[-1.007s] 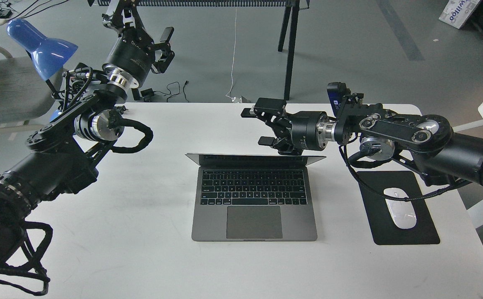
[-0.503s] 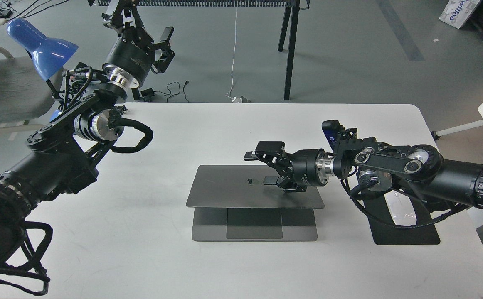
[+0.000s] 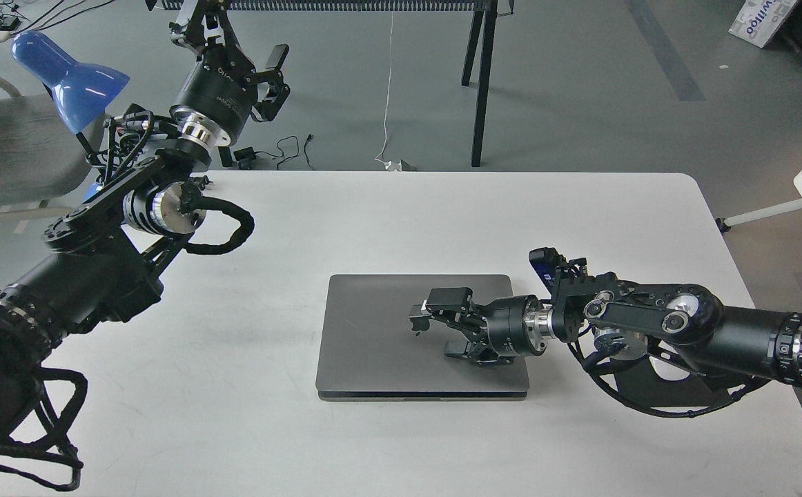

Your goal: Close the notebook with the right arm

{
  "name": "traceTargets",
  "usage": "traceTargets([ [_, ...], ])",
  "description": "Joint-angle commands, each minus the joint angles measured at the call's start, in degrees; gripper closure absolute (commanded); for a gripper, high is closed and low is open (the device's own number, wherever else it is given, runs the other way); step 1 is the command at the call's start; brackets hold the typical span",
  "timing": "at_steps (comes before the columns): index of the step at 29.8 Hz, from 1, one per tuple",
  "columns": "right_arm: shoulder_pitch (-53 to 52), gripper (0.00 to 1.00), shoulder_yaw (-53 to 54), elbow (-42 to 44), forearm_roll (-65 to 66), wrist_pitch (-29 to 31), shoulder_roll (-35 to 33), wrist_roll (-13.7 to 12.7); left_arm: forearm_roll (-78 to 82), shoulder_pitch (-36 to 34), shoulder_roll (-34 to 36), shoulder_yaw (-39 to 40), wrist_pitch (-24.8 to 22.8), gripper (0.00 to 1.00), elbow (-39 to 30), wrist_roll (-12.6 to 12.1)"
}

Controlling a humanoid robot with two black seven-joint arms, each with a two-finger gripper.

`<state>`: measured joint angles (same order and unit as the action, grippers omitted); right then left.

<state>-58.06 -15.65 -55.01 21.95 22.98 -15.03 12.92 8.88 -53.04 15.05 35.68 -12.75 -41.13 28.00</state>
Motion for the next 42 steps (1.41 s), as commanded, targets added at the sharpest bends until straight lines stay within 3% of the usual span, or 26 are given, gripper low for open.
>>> traceTargets([
  [1, 1.2, 0.0, -0.08, 0.25, 0.63, -0.21, 0.0, 0.0, 0.0, 0.04, -0.02, 0.0, 0.0, 0.0, 0.0, 0.0],
  [17, -3.37, 0.0, 5.09, -0.8, 0.99, -0.13, -1.67, 0.0, 0.0, -0.04, -0.02, 0.0, -0.09, 0.0, 0.0, 0.0],
  [27, -5.39, 0.0, 33.28, 4.63, 0.9, 0.31, -3.7, 0.09, 0.0, -0.04, -0.02, 0.0, -0.09, 0.0, 0.0, 0.0],
  [32, -5.04, 0.0, 46.21, 9.56, 0.9, 4.88, -3.78, 0.35, 0.0, 0.04, 0.07, -0.09, -0.17, 0.0, 0.0, 0.0],
  [36, -4.08, 0.0, 51.5, 10.71, -0.5, 5.02, -5.88, 0.44, 0.0, 0.04, 0.07, 0.0, -0.17, 0.0, 0.0, 0.0],
  [42, 0.4, 0.0, 53.09, 10.45, -12.53, 5.02, -6.77, 0.7, 0.0, 0.04, -0.02, 0.0, -0.09, 0.0, 0.0, 0.0],
])
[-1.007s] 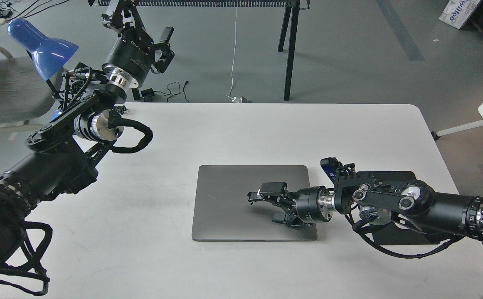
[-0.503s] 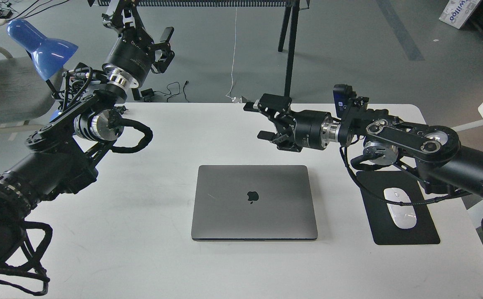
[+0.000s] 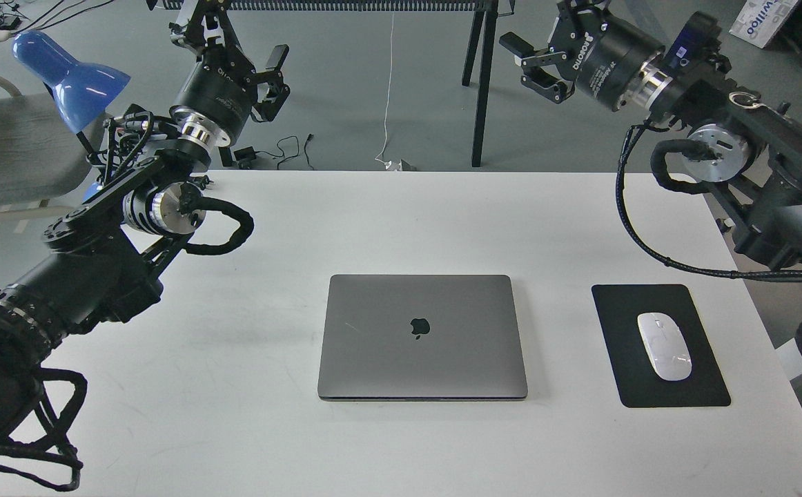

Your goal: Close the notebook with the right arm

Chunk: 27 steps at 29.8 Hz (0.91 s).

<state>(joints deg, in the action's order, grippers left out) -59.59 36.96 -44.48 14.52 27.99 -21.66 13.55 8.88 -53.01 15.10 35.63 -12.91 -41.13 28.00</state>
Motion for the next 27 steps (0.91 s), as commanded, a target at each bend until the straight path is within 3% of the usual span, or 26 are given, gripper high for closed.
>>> traceTargets([
  [1, 2.89, 0.0, 0.74, -0.25, -6.51, 0.01, -0.14, 0.16, -0.09, 0.01, 0.02, 0.05, 0.08, 0.0, 0.0, 0.0],
  [9, 10.45, 0.0, 7.25, -3.06, -8.02, 0.01, 0.3, 0.43, -0.09, 0.01, 0.02, 0.05, 0.08, 0.0, 0.0, 0.0],
  [27, 10.98, 0.0, 7.6, -3.33, -8.02, 0.01, 0.21, 0.52, -0.18, 0.01, 0.02, 0.05, 0.08, 0.0, -0.17, 0.0],
])
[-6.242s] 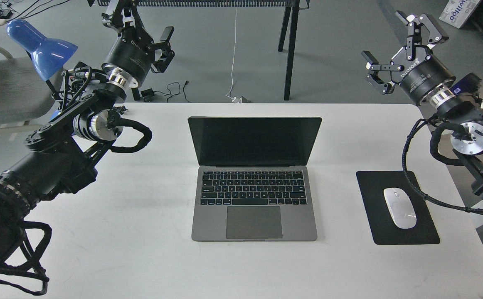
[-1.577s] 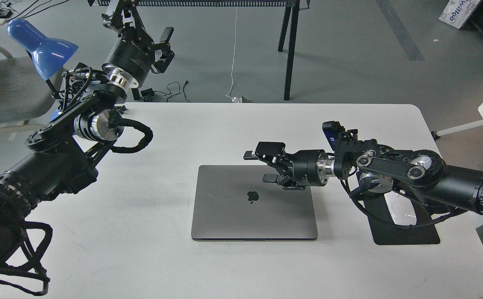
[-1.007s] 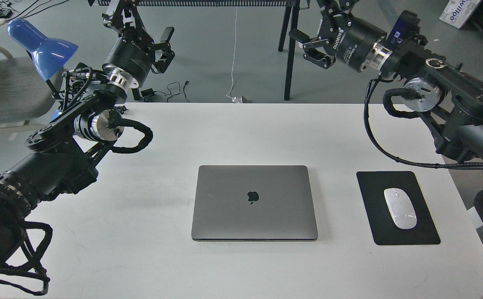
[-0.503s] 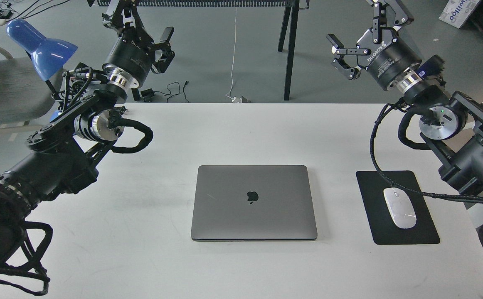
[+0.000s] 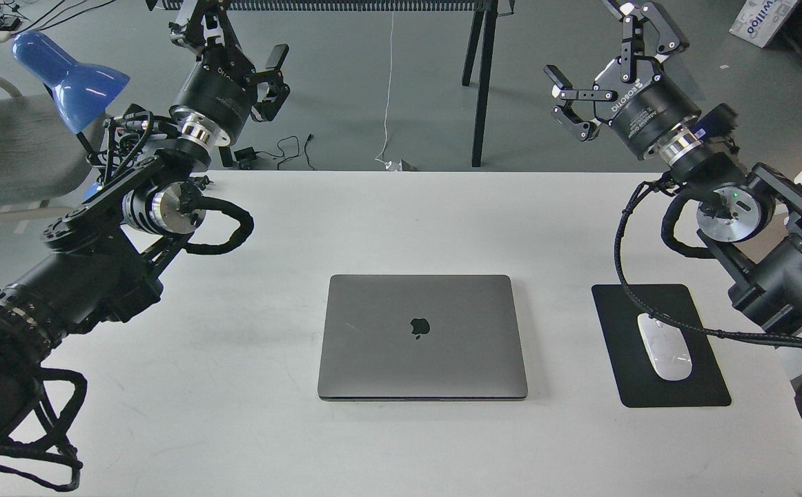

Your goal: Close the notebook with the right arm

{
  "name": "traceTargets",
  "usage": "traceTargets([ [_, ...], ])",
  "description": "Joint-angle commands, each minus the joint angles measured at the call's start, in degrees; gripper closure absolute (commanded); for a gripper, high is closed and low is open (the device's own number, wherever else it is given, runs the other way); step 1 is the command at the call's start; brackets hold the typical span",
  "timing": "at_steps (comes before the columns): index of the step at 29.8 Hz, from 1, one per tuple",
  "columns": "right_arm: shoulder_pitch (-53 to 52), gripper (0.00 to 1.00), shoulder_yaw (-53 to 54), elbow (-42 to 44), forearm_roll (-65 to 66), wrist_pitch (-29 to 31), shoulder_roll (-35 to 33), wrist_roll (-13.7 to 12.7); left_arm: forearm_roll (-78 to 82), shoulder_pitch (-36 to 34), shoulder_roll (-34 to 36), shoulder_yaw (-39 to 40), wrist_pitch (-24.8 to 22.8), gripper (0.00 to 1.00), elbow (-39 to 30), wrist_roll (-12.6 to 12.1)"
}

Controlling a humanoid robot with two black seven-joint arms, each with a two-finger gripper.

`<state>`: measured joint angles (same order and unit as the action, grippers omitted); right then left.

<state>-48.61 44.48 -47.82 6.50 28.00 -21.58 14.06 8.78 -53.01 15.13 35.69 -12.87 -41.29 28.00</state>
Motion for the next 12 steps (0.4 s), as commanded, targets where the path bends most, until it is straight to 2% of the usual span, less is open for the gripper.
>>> traceTargets([
  [1, 0.0, 0.0, 0.17, 0.1, 0.0, 0.0, 0.13, 0.0, 0.0, 0.01, -0.01, 0.0, 0.04, 0.0, -0.01, 0.0],
  [12, 0.09, 0.0, 0.26, 0.1, 0.0, 0.0, 0.31, 0.0, 0.0, 0.01, -0.01, 0.0, 0.04, 0.0, -0.01, 0.0],
])
